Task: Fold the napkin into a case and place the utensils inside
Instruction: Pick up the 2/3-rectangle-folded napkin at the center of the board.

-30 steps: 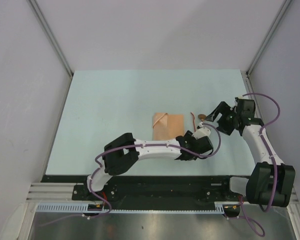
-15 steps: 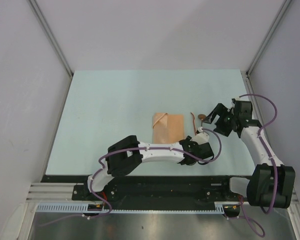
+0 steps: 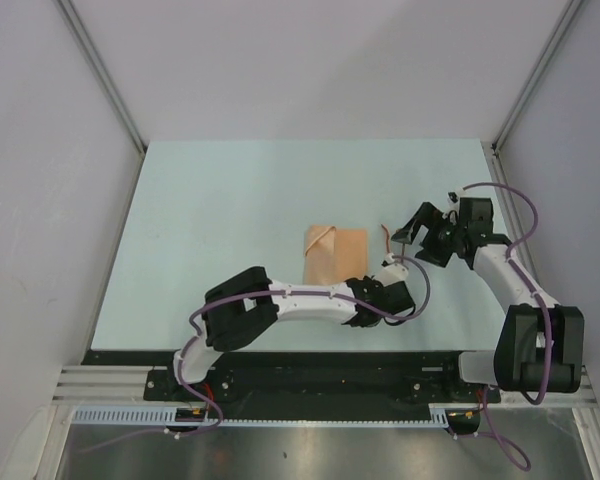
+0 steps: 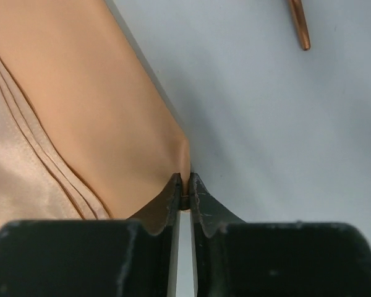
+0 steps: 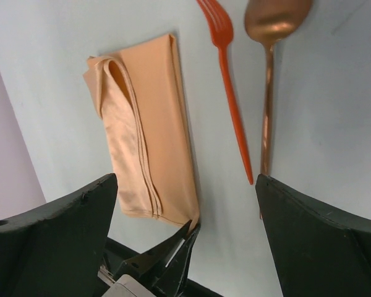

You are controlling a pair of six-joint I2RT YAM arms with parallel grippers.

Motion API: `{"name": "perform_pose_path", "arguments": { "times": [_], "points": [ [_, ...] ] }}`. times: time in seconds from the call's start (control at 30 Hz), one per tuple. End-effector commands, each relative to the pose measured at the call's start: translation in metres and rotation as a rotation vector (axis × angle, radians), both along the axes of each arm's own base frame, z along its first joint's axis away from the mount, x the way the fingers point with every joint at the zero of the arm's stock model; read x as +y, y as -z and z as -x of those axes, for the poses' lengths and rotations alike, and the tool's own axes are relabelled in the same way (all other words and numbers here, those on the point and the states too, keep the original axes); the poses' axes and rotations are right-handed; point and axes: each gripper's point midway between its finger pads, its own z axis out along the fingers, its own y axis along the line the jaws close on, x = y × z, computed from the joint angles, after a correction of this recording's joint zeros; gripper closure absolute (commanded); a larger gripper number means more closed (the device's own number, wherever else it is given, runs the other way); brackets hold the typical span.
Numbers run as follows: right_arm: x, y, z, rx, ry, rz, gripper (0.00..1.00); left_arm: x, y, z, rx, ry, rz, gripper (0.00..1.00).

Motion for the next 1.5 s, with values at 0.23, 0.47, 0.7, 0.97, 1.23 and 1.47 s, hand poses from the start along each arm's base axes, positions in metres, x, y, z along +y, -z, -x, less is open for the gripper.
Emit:
{"name": "perform_pose_path", "arguments": {
  "times": [0.23,0.47,0.7,0.97,1.23,1.47],
  "points": [
    [0.061,0.007,-0.018,-0.036,-0.164,-0.153,0.01,0.015,-0.045,-0.001,0.185,-0.026,0.311,1.0],
    [0.095,0.033,-0.021,0.046,-0.176,-0.166,0.06,0.028,-0.06,-0.002,0.221,-0.044,0.448,1.0],
    [0.106,0.056,-0.019,0.088,-0.168,-0.176,0.09,0.036,-0.071,-0.008,0.218,-0.058,0.496,1.0],
    [0.114,0.07,-0.018,0.115,-0.181,-0.195,0.24,0.04,-0.078,-0.01,0.222,-0.06,0.512,1.0],
    [0.126,0.079,-0.014,0.128,-0.196,-0.194,0.3,0.042,-0.085,-0.013,0.216,-0.063,0.52,1.0],
    [0.128,0.093,-0.003,0.146,-0.205,-0.187,0.34,0.042,-0.087,-0.013,0.217,-0.062,0.524,1.0]
  ]
}}
